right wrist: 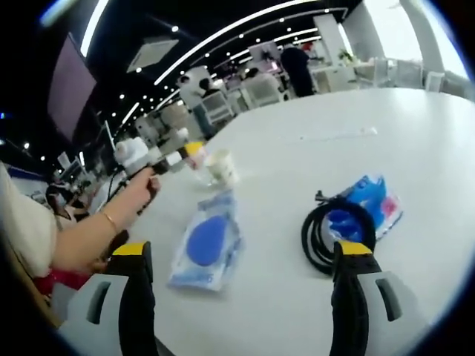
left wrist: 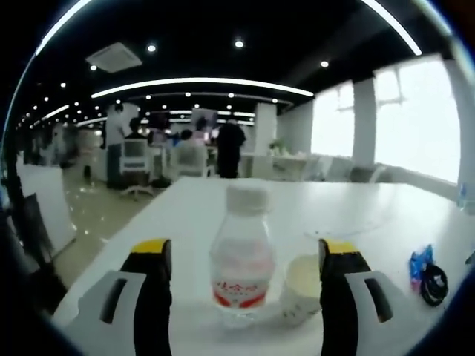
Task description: Arrange the tabletop items into an orderly group along one side of the table until the central work area is clear of visible clutter.
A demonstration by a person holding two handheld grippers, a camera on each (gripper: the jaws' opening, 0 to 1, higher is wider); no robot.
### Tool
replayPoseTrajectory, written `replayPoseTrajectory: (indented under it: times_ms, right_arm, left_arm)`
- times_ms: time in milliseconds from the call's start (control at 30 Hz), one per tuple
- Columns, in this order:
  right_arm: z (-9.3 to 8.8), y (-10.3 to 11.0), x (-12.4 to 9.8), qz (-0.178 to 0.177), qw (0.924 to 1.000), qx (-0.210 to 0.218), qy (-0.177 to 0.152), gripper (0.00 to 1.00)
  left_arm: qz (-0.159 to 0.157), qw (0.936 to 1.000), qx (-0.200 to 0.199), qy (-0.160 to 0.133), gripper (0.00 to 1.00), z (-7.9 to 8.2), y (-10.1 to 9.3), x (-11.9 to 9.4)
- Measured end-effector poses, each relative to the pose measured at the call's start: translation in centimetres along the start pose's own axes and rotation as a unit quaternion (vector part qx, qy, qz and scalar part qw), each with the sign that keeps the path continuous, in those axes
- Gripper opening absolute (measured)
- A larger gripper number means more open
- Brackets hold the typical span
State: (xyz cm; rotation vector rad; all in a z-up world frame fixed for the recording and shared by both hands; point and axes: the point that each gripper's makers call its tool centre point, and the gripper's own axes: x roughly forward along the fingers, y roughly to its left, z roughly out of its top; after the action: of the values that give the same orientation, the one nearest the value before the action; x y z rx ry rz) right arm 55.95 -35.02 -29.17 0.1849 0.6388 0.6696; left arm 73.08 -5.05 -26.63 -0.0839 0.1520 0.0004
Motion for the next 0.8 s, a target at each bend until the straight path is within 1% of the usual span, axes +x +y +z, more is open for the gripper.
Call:
replayPoseTrajectory:
  times_ms: [33,100,133,200,267,333,433,533,633,733,800]
  right_arm:
    - [0.0,-0.3,0.0,-0.003,1.0000,-0.003,0.001,1.00]
    - [0.0,-1.1,-0.2,-0.015,0.9998,-0.011,0.003,1.00]
    - [0.0,-1.5,-0.3,-0.020,0.9997,-0.013,0.003,1.00]
    - [0.1,-2.0,-0.5,-0.024,0.9996,-0.012,0.004,0.99]
    - [0.7,-2.4,-0.9,-0.029,0.9994,-0.016,-0.010,0.99]
    - [1.4,-2.8,-1.0,-0.026,0.9993,-0.023,-0.016,0.99]
    - [2.4,-3.6,-1.2,-0.022,0.9991,-0.028,-0.025,0.99]
    - [3.0,-4.4,-1.4,-0.024,0.9985,-0.034,-0.035,0.99]
    - [3.1,-5.4,-1.3,-0.032,0.9982,-0.037,-0.034,0.99]
    - [2.8,-6.2,-0.9,-0.036,0.9981,-0.043,-0.025,0.99]
    - [2.6,-6.6,-0.8,-0.036,0.9980,-0.049,-0.019,0.99]
  left_arm:
    - [-0.009,1.0000,-0.003,0.000,0.87,0.1,-0.3,-0.1]
    - [-0.022,0.9997,-0.004,0.008,0.94,0.1,-0.7,-0.4]
    - [-0.031,0.9994,0.002,0.015,0.95,0.1,-0.9,-0.7]
    - [-0.035,0.9992,0.007,0.019,0.95,0.2,-0.9,-1.1]
    - [-0.038,0.9990,0.009,0.021,0.99,0.4,-0.8,-1.5]
    - [-0.046,0.9984,0.013,0.031,0.99,0.4,-0.9,-1.9]
    - [-0.054,0.9975,0.025,0.036,0.99,0.6,-1.1,-2.9]
    - [-0.061,0.9970,0.029,0.038,0.99,0.8,-1.2,-3.6]
    - [-0.072,0.9962,0.025,0.041,0.99,1.0,-1.6,-4.4]
    - [-0.085,0.9952,0.027,0.042,0.99,1.2,-2.1,-5.3]
    - [-0.082,0.9952,0.024,0.047,0.99,1.2,-1.9,-5.8]
